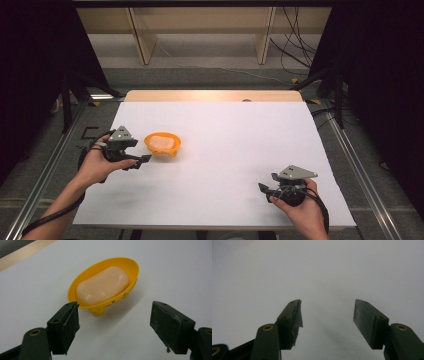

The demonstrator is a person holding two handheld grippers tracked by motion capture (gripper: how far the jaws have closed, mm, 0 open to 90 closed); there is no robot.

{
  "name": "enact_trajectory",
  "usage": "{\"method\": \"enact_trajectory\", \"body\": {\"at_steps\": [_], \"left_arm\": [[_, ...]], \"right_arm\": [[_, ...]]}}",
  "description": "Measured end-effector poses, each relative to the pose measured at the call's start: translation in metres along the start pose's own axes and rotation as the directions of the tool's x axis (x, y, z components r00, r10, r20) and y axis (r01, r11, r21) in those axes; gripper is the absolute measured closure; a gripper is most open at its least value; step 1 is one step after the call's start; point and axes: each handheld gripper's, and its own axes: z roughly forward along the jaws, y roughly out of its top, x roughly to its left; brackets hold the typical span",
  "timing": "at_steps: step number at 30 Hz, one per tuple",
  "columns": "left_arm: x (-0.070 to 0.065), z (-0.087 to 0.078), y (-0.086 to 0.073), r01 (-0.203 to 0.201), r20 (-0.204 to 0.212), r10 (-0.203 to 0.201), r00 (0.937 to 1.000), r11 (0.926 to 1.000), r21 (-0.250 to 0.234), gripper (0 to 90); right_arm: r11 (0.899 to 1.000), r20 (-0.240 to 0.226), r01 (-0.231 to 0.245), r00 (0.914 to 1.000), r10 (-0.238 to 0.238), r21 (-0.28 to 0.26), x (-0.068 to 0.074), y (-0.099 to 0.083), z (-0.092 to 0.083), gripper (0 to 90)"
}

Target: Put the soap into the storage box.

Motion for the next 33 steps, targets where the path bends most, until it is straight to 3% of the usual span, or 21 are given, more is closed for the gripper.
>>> {"method": "enact_trajectory", "body": {"at_steps": [2, 13, 14, 16, 17, 26, 27, 31, 33], "left_arm": [[-0.003, -0.002, -0.009, 0.024, -0.008, -0.024, 0.9997, 0.9997, 0.011, 23.0], [-0.015, -0.003, -0.040, 0.054, -0.018, -0.053, 0.9984, 0.9970, 0.056, 22.9], [-0.019, -0.001, -0.045, 0.077, -0.017, -0.076, 0.9969, 0.9955, 0.055, 23.0], [-0.023, -0.001, -0.053, 0.073, -0.014, -0.072, 0.9973, 0.9950, 0.068, 22.9], [-0.027, 0.001, -0.061, 0.095, -0.016, -0.094, 0.9954, 0.9927, 0.073, 22.8], [-0.038, 0.000, -0.087, 0.112, -0.025, -0.110, 0.9936, 0.9874, 0.111, 23.0], [-0.039, -0.001, -0.088, 0.111, -0.040, -0.106, 0.9935, 0.9863, 0.123, 23.1], [-0.040, -0.005, -0.089, 0.102, -0.029, -0.100, 0.9946, 0.9879, 0.117, 23.0], [-0.041, -0.006, -0.089, 0.123, -0.025, -0.121, 0.9923, 0.9860, 0.113, 23.0]], "right_arm": [[1.000, -0.005, -0.005, 1.0000, 0.005, 0.005, 0.000, 0.000, 0.000, 40.0], [1.000, 0.000, 0.000, 1.0000, 0.000, 0.012, 0.001, 0.000, 0.000, 39.9], [1.000, 0.001, 0.000, 1.0000, 0.000, 0.012, 0.001, 0.000, 0.000, 39.9], [1.000, 0.001, 0.001, 1.0000, -0.001, 0.011, 0.001, 0.000, 0.000, 39.9], [1.000, 0.000, 0.003, 1.0000, -0.003, 0.012, 0.001, 0.000, 0.000, 39.9], [1.000, -0.011, 0.006, 0.9999, -0.006, 0.013, 0.001, 0.000, 0.000, 39.8], [1.000, -0.013, 0.006, 0.9999, -0.006, 0.015, 0.001, 0.000, 0.001, 39.8], [1.000, -0.013, 0.010, 0.9999, -0.010, 0.016, 0.002, 0.000, 0.001, 39.6], [1.000, -0.016, 0.006, 0.9999, -0.006, 0.014, 0.001, 0.000, 0.001, 39.6]]}}
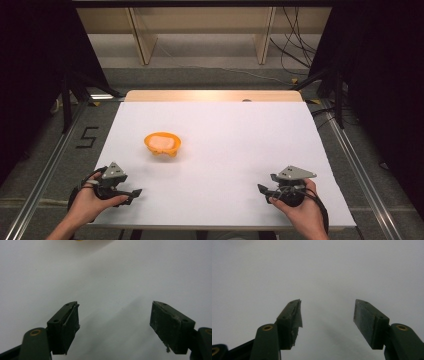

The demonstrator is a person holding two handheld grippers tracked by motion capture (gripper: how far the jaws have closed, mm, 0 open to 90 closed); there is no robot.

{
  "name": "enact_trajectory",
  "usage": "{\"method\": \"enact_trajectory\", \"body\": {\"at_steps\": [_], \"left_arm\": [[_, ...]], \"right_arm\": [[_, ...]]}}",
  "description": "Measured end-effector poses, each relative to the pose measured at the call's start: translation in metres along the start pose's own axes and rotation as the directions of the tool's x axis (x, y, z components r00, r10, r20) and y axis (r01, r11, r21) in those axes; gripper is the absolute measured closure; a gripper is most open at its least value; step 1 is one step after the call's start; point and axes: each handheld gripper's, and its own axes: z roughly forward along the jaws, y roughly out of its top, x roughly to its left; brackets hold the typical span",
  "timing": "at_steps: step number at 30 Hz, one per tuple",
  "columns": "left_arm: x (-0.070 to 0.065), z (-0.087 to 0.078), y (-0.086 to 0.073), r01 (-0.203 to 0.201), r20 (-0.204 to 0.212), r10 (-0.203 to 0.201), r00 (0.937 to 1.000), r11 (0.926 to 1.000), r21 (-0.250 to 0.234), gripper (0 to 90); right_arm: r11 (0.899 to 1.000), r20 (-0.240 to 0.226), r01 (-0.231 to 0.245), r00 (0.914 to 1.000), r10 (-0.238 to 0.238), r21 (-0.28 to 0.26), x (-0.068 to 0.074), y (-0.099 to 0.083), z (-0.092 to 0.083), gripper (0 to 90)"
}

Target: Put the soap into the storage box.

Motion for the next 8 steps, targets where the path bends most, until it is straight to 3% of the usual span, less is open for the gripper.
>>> {"method": "enact_trajectory", "body": {"at_steps": [8], "left_arm": [[-0.0031, -0.0049, -0.0038, -0.018, -0.007, 0.018, 0.9998, 0.9998, -0.004, 23.1]], "right_arm": [[1.000, -0.004, -0.010, 0.9999, 0.010, 0.008, 0.0001, -0.0004, 0.0004, 39.5]]}}
